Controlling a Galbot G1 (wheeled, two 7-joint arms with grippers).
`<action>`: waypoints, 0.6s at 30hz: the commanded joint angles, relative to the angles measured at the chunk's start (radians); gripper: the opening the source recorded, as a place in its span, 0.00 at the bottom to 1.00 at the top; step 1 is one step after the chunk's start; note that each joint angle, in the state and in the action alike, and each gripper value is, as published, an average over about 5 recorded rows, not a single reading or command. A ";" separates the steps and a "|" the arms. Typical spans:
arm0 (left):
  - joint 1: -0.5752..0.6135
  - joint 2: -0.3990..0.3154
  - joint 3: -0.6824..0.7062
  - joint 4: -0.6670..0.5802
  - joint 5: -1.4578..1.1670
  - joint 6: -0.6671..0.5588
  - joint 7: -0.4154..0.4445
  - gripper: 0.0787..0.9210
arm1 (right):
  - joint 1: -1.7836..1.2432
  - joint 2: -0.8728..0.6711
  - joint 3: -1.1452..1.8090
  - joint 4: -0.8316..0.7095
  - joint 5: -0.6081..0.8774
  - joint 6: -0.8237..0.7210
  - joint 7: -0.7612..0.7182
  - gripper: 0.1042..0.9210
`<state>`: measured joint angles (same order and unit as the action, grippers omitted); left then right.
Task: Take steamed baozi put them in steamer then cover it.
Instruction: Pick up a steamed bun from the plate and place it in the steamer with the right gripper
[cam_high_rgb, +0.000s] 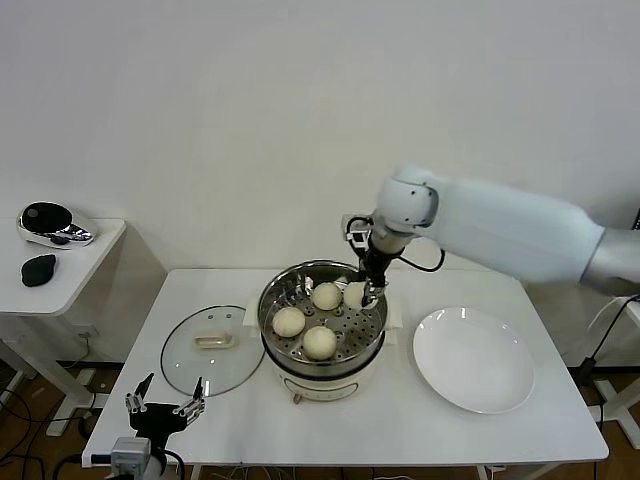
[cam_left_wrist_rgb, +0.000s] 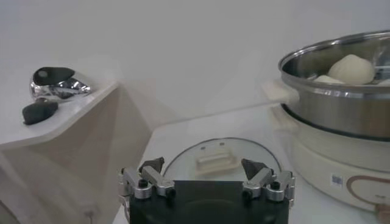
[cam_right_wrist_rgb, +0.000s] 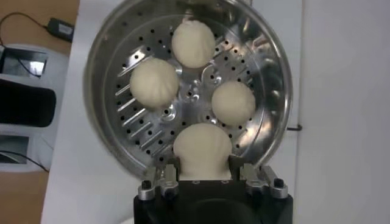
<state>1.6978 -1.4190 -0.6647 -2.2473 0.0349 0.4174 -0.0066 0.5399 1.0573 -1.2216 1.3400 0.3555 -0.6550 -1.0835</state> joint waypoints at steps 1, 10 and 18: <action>-0.005 0.001 0.001 0.008 -0.002 0.001 0.001 0.88 | -0.115 0.064 0.032 -0.077 -0.089 -0.015 0.018 0.49; -0.013 0.004 0.002 0.022 -0.006 0.002 0.003 0.88 | -0.145 0.095 0.039 -0.113 -0.122 -0.002 0.016 0.50; -0.014 0.003 0.004 0.025 -0.010 0.003 0.004 0.88 | -0.144 0.087 0.031 -0.099 -0.133 0.003 -0.002 0.50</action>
<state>1.6843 -1.4160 -0.6616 -2.2246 0.0255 0.4196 -0.0020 0.4205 1.1301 -1.1933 1.2527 0.2472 -0.6528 -1.0803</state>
